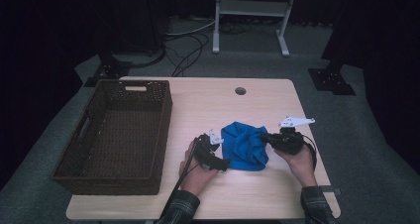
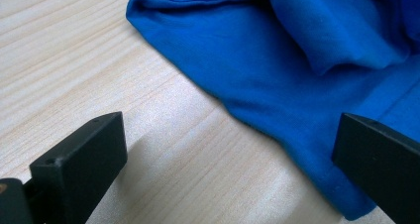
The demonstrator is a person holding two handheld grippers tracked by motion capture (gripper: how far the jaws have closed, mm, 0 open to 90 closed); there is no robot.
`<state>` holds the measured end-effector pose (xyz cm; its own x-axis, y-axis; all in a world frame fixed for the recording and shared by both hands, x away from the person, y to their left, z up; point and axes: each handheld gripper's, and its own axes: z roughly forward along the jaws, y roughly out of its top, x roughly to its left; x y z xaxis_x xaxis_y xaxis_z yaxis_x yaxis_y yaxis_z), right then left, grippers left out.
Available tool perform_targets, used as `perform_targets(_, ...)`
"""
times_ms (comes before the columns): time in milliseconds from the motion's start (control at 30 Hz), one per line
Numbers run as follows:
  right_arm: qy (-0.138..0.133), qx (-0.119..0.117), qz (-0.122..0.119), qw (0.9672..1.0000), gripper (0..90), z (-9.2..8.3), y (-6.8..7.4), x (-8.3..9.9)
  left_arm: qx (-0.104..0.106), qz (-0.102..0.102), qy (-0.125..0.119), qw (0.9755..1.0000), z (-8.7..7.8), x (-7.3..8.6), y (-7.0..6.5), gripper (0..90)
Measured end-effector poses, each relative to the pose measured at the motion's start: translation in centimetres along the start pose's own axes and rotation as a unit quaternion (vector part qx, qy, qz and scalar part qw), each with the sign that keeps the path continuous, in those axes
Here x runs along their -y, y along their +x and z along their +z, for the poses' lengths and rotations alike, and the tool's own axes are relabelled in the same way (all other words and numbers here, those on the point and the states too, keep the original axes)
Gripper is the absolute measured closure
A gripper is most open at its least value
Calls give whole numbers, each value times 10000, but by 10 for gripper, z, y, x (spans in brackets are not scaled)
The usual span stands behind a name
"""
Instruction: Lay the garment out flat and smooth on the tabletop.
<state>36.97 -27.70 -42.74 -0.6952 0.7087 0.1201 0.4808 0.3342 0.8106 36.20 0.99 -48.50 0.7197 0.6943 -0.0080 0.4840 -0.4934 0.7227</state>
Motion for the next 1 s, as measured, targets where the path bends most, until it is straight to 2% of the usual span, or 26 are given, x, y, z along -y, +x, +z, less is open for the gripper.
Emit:
perform_targets(467,-72,100,145,9998,845,-14,-8,10,-1,4,1,10000,0,0,0,4)
perform_targets(1000,-122,255,256,9993,845,-32,-10,20,-2,7,2,10000,0,0,0,4)
